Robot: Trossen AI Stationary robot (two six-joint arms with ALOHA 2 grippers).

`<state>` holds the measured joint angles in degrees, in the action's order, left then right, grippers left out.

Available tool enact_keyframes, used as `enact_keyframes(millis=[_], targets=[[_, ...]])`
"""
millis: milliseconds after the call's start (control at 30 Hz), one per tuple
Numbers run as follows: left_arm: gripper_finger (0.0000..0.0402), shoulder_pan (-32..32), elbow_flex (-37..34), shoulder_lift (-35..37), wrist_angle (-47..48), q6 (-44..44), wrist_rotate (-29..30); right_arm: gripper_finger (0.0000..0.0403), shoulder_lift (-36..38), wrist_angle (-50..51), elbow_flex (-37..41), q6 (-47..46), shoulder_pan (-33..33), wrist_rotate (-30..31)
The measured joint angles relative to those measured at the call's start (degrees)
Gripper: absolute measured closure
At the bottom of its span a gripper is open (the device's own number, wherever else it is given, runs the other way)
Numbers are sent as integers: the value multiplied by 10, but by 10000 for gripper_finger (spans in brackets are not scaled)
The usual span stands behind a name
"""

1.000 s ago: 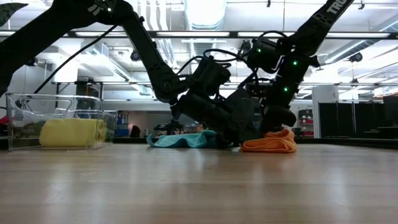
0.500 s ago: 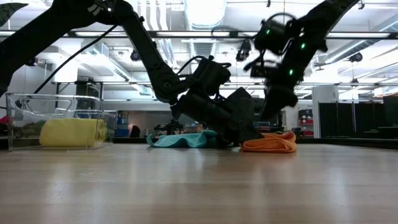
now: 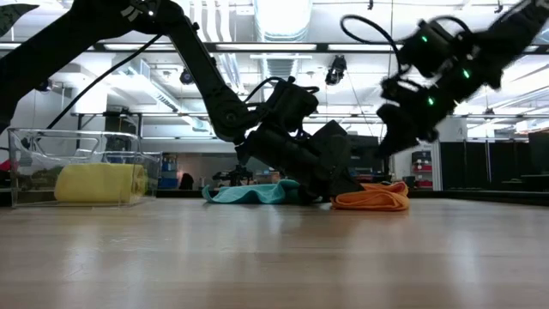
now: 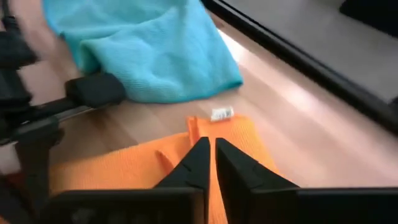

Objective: Roll microfiber towels into tight, uniform cylinder then place into a basket
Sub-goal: Roll the orange microfiber towel

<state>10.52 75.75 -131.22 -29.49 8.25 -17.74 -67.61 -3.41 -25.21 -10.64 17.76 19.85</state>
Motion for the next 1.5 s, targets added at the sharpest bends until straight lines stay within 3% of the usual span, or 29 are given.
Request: enact_keyframes(millis=[133,333,833,933,1133,1267,1500], targets=[[402,0,1,0,1,0,0,391,-14,-99,65,-70,0,26],[402,0,1,0,0,0,0,394,-31,-120,108,-122,0,33],[402,3,-2,25,32,-37,1,394,-139,-163,112,-153,0,33],[402,3,-1,59,79,-80,47,394,-150,-201,113,-146,0,31],[402,4,-1,88,92,-163,210,394,-149,-209,112,-144,0,22],[402,19,12,81,30,-179,222,394,-148,-211,112,-144,0,22],[402,51,45,33,1,-177,205,394,-149,-213,109,-144,0,18]])
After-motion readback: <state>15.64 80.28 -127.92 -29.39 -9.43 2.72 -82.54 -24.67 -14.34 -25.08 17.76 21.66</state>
